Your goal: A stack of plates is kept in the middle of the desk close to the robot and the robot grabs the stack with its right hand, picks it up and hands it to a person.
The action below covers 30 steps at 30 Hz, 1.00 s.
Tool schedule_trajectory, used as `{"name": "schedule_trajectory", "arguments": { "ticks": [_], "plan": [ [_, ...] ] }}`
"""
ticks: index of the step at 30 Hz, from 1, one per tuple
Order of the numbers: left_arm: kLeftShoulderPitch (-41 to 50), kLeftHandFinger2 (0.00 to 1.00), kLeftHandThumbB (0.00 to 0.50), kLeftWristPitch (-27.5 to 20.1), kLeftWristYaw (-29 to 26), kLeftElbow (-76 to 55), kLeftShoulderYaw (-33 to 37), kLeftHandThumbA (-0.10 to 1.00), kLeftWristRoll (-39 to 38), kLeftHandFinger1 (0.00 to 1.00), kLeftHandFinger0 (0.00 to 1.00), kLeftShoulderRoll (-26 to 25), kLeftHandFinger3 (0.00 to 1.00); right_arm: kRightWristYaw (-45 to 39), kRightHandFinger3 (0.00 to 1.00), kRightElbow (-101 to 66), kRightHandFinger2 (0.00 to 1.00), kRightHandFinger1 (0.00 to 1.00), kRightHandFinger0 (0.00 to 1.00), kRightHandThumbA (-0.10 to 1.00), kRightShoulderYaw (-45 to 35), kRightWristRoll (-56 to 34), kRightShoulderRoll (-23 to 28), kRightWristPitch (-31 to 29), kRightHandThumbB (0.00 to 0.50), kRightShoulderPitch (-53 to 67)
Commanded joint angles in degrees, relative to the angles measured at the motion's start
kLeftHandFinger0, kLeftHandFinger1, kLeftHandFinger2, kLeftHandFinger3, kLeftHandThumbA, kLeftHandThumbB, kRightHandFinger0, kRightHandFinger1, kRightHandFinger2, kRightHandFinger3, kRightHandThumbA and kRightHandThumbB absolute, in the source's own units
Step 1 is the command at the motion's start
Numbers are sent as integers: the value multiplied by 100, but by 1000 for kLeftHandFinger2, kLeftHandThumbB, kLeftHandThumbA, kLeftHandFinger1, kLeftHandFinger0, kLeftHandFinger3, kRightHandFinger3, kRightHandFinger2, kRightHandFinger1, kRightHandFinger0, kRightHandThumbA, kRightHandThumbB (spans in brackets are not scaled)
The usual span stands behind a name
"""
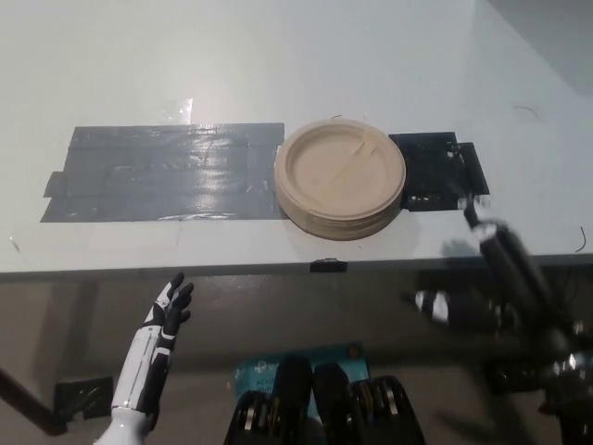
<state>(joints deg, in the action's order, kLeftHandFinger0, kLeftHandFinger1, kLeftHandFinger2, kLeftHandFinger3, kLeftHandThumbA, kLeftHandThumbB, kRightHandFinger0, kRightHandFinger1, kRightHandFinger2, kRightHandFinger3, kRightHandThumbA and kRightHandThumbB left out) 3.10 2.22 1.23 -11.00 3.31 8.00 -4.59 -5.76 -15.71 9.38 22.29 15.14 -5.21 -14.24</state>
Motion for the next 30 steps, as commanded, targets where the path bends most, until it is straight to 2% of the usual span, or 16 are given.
{"name": "schedule_trajectory", "arguments": {
  "ticks": [1,5,10,13,16,18,24,30],
  "plan": [
    [-26,1000,0,-123,9,-123,45,1000,86,1000,1000,-17,1000,-297,1000,-6,1000,1000,1000,999,140,747,165,287,387,-717],
    [-50,1000,0,-128,13,-117,56,1000,107,1000,1000,-21,1000,-413,1000,511,1000,1000,1000,979,441,1203,254,345,393,-1174],
    [-90,1000,0,-123,41,-123,41,1000,43,1000,1000,-20,1000,-325,1000,1542,1000,1000,1000,987,887,1830,339,260,446,-1809],
    [-94,1000,0,-117,44,-130,40,1000,61,1000,1000,-35,1000,-280,1000,2041,1000,1000,1000,981,1104,2031,359,191,457,-2077],
    [-95,1000,0,-124,58,-140,44,1000,44,1000,1000,-37,1000,-340,1000,2358,1000,1000,1000,968,1287,2185,386,228,456,-2277],
    [-102,1000,0,-107,69,-167,43,1000,45,1000,1000,-47,1000,-360,1000,2616,1000,1000,1000,976,1424,2296,404,194,477,-2449],
    [-137,1000,0,-82,74,-158,31,1000,38,1000,1000,-45,1000,-284,1000,3003,1000,1000,1000,966,1615,2432,461,133,491,-2646],
    [-150,1000,0,-94,89,-160,33,1000,20,1000,1000,-48,1000,-292,1000,3168,1000,1000,1000,974,1716,2552,489,154,491,-2726]
  ]
}}
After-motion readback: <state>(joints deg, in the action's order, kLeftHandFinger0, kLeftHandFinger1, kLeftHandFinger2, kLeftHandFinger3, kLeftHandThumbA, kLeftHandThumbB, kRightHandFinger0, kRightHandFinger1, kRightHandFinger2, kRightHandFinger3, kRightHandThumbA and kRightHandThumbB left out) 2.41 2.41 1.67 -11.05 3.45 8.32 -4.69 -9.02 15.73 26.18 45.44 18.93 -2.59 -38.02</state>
